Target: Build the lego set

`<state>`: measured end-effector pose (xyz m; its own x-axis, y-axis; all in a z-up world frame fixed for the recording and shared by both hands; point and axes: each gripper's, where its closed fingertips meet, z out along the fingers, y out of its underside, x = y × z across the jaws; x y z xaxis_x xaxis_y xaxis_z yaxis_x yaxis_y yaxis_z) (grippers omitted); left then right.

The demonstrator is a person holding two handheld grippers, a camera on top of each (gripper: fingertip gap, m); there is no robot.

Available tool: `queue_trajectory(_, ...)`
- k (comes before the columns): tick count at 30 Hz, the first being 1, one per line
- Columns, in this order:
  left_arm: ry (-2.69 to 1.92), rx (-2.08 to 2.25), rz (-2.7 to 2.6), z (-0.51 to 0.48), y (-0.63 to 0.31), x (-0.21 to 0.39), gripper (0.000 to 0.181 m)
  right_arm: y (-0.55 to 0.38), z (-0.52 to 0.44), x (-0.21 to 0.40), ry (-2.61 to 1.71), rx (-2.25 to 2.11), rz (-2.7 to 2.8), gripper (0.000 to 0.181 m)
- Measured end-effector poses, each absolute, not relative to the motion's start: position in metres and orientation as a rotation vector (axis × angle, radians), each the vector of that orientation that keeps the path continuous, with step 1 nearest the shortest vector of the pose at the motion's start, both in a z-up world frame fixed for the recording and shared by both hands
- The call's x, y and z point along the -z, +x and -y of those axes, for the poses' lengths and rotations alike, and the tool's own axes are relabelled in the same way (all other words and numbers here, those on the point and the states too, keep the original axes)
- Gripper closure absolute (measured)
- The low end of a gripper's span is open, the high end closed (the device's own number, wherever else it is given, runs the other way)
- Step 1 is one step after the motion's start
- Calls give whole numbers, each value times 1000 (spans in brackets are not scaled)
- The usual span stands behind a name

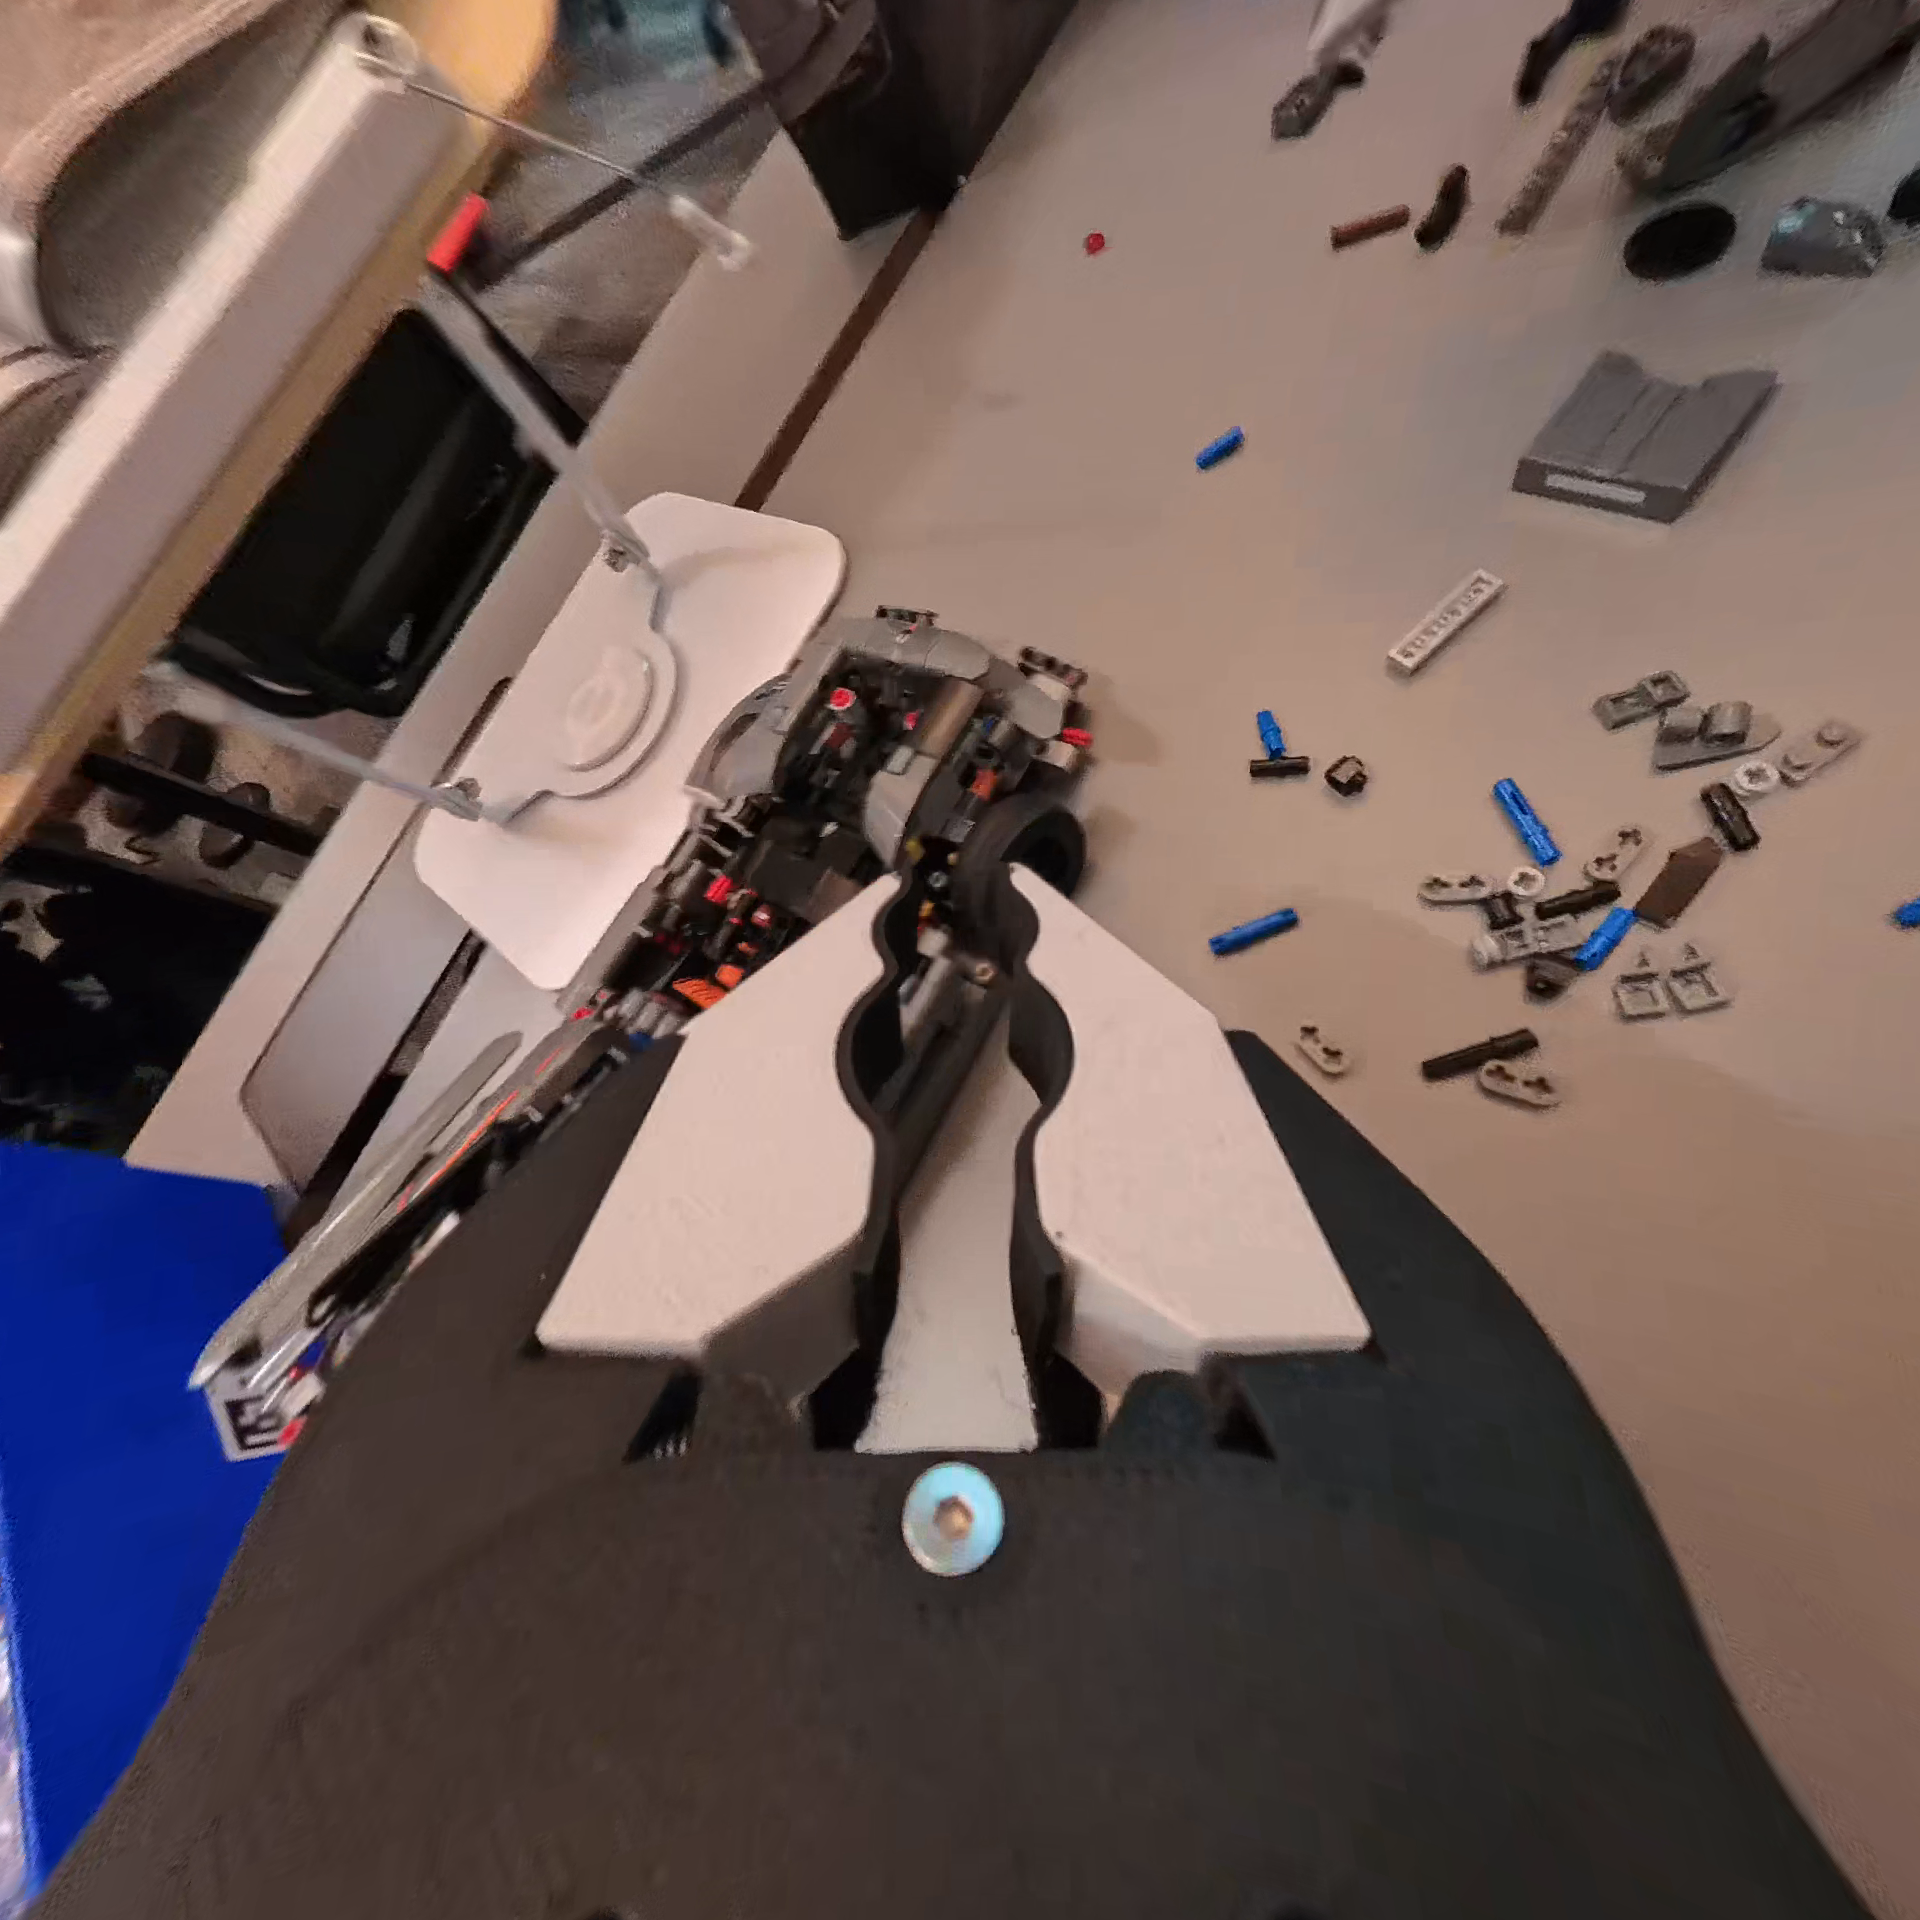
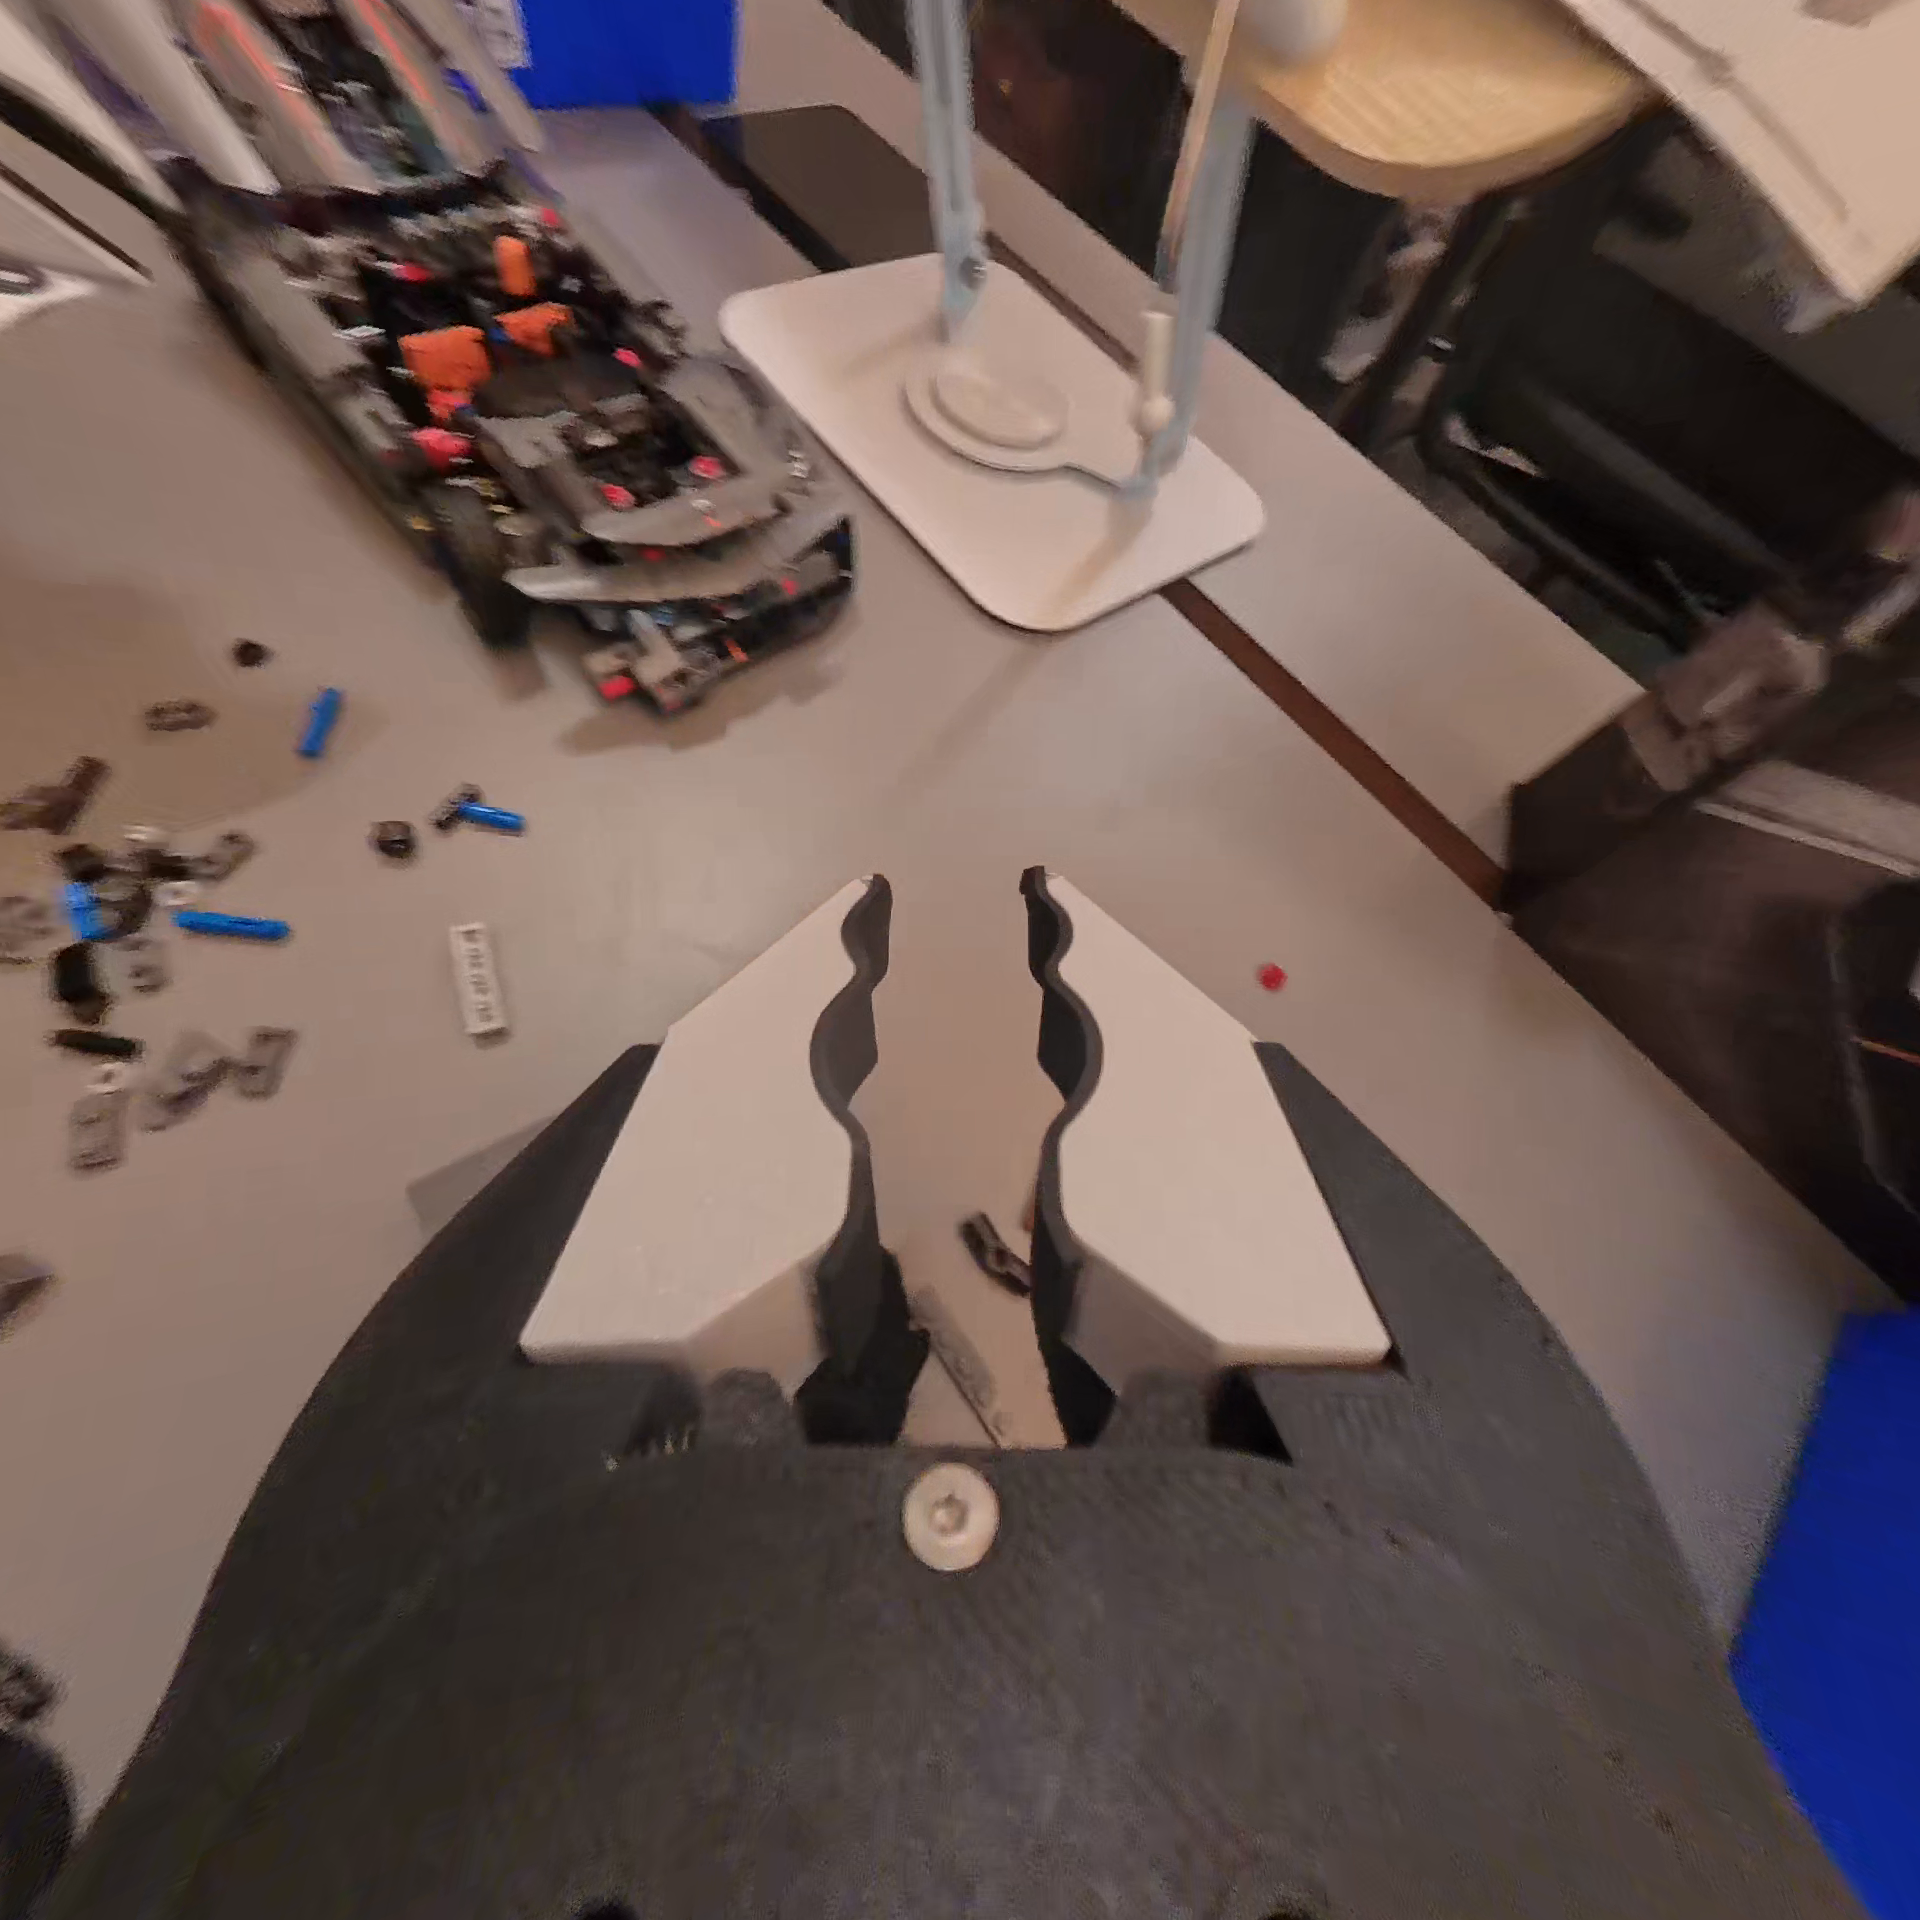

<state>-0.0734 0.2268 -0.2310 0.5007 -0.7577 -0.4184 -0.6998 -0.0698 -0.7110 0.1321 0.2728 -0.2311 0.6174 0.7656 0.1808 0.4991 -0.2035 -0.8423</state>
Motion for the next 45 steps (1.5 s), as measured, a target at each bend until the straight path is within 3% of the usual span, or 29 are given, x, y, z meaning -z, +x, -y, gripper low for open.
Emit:
queue_trajectory(10, -1896, 236, -1358, -192, -55, 269, 152, 75, -212, 256, -1815, -602, 1374, 168)
queue_trajectory(19, -1954, 199, -1417, -163, -65, 289, 156, 31, -181, 287, -1822, -614, 1619, 168)
queue_trajectory(29, -2067, 126, -1481, -147, -107, 311, 155, 42, -184, 293, -1852, -582, 1629, 171)
queue_trajectory(45, -2072, 277, -1410, -140, -100, 298, 157, 58, -195, 301, -1854, -487, 1648, 172)
